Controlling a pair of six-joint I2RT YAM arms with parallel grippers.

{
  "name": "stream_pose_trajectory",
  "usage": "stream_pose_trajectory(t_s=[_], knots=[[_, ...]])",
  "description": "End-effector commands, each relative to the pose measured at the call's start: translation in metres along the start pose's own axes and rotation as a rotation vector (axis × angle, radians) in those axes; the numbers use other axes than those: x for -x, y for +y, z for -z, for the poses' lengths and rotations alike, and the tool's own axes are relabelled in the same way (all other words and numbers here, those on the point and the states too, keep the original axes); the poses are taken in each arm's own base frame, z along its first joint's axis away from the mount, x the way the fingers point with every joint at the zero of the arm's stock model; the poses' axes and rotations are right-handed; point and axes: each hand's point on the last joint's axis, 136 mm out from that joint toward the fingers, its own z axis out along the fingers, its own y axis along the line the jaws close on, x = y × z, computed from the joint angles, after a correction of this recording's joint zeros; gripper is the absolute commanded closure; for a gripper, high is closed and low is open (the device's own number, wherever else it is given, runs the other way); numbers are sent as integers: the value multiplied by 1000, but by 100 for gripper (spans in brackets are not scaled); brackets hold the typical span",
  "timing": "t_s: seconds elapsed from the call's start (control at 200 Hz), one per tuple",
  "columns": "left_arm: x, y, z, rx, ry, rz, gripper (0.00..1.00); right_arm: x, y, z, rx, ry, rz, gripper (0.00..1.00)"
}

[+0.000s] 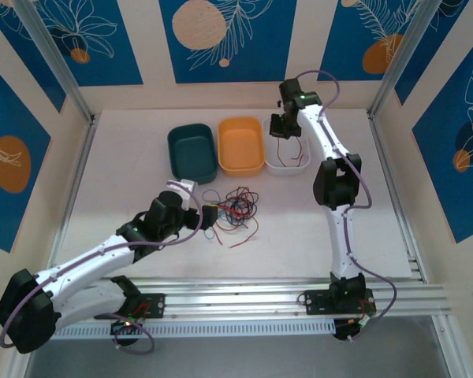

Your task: Untangle the cables

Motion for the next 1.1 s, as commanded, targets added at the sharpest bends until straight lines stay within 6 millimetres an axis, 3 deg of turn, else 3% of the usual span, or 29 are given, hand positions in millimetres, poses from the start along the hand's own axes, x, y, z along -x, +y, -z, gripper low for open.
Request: stream_pose_trajectory(t_s=[0.0,0.2,0.38,0.635,0.815,0.945,1.095], knots=[[11,2,6,15,-34,-18,0,0,-3,-17,-50,1,49,100],[12,3,8,14,-39,-18,0,-3,-3,-40,-41,17,36,100],[13,4,11,22,-46,-19,0,-4,3,-39,20,38,-5,80],[15,3,13,17,-50,-15,0,14,18,14,88,-35,-14,63],[15,2,13,12,-48,-8,0,14,26,54,126,-66,-23,60],[17,6,12,43,-39,17,0,2,33,86,137,-73,-32,60],[14,8,6,67,-5,43,0,-35,46,118,144,-84,-37,59]])
